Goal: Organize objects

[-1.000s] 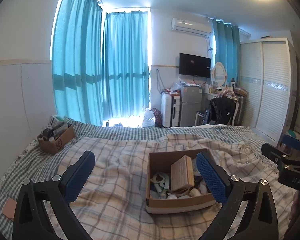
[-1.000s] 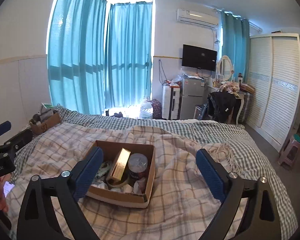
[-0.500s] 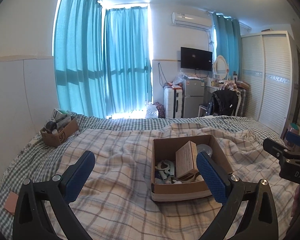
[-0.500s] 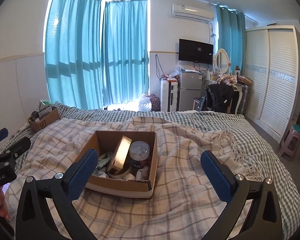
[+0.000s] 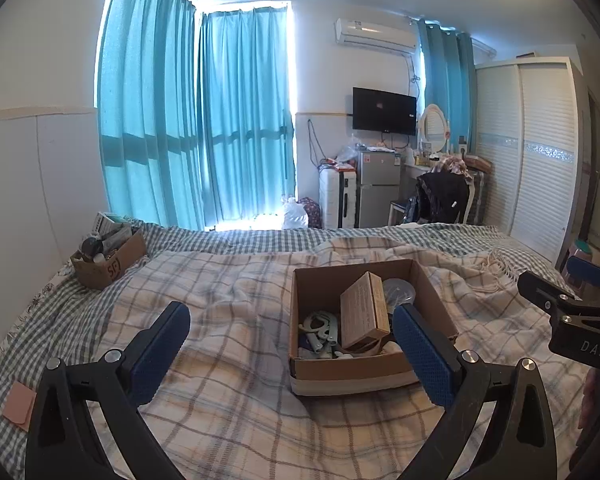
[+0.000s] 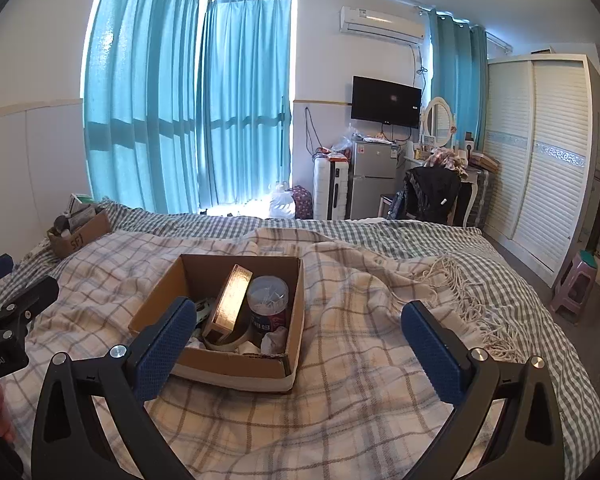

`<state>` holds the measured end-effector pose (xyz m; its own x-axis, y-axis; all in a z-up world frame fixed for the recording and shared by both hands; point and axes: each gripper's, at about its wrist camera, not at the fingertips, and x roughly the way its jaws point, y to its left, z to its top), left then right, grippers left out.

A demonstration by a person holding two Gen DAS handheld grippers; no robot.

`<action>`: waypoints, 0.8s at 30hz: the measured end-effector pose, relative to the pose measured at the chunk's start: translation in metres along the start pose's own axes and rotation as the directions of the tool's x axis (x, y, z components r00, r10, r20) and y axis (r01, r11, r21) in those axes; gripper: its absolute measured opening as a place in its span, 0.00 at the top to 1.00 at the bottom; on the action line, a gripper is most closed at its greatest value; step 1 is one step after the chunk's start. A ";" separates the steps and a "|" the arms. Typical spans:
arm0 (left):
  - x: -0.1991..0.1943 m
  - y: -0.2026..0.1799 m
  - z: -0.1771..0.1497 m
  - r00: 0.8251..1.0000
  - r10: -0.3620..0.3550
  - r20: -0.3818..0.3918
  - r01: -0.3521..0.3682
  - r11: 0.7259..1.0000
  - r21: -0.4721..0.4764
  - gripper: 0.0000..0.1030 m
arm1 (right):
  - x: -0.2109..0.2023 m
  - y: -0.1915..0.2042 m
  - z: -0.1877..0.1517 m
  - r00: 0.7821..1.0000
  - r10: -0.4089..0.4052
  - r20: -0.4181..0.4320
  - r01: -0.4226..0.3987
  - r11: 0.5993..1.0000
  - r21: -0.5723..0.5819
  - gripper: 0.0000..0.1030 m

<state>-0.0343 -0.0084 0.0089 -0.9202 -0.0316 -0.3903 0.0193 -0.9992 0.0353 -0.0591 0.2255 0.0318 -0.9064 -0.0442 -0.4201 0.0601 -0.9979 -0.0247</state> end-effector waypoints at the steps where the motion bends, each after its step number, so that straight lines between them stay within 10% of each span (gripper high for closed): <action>1: 0.000 0.000 0.000 1.000 -0.002 0.000 0.002 1.000 0.002 0.00 | 0.000 0.000 0.000 1.000 0.001 0.000 -0.001 1.000 -0.001 0.00; 24: 0.002 -0.007 -0.002 1.000 -0.009 -0.016 0.009 1.000 0.003 0.00 | 0.001 0.007 -0.001 1.000 0.017 -0.008 -0.017 1.000 -0.008 0.00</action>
<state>-0.0353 -0.0017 0.0063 -0.9138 -0.0230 -0.4056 0.0097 -0.9993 0.0348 -0.0590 0.2188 0.0300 -0.9018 -0.0604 -0.4279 0.0786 -0.9966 -0.0250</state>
